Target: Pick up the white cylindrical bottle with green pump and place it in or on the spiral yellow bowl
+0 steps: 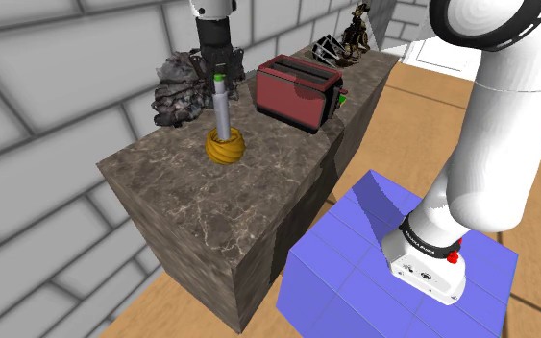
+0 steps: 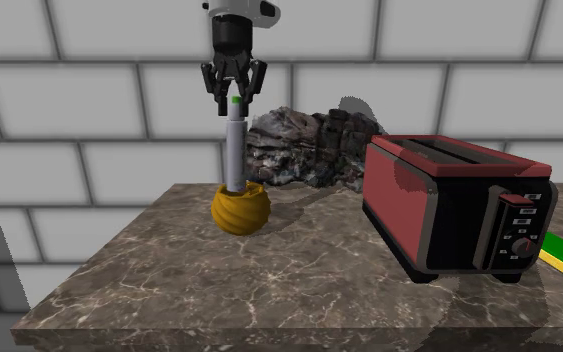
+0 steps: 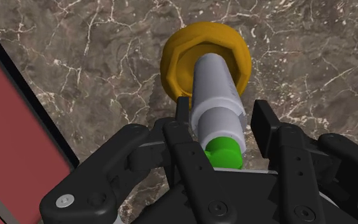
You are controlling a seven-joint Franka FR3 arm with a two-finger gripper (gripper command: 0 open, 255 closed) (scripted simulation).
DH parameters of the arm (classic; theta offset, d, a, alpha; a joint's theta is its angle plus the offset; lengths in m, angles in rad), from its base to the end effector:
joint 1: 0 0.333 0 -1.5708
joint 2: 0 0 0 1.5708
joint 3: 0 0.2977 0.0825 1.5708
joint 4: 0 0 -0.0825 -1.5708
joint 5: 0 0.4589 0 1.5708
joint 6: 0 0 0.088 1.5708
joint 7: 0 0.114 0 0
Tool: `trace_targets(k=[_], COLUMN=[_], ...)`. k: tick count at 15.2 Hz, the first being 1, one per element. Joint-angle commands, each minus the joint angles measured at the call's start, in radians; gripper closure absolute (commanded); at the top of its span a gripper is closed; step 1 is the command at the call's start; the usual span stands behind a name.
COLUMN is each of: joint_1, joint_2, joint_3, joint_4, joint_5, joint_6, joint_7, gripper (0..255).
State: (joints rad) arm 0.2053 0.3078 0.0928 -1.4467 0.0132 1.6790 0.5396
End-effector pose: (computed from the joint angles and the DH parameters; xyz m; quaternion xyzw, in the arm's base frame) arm 0.6842 0.2044 0.4696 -0.9915 0.1229 0.0423 0.0038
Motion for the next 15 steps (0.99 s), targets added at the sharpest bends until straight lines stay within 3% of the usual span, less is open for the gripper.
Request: trace_targets(k=[1,3,4,9,13,15], joint_1=[0.0,0.0,0.0,0.0,0.002,0.002], joint_2=[0.0,0.0,0.0,0.0,0.034,0.034], joint_3=[0.0,0.0,0.0,0.0,0.0,0.0], joint_4=[0.0,0.0,0.0,0.0,0.177,0.177], joint_5=[0.0,0.0,0.0,0.0,-0.003,-0.003], joint_6=[0.001,0.001,0.001,0.001,-0.143,-0.142], joint_7=[0.0,0.0,0.0,0.0,0.002,0.002], gripper=[255,255,0,0,0,0])
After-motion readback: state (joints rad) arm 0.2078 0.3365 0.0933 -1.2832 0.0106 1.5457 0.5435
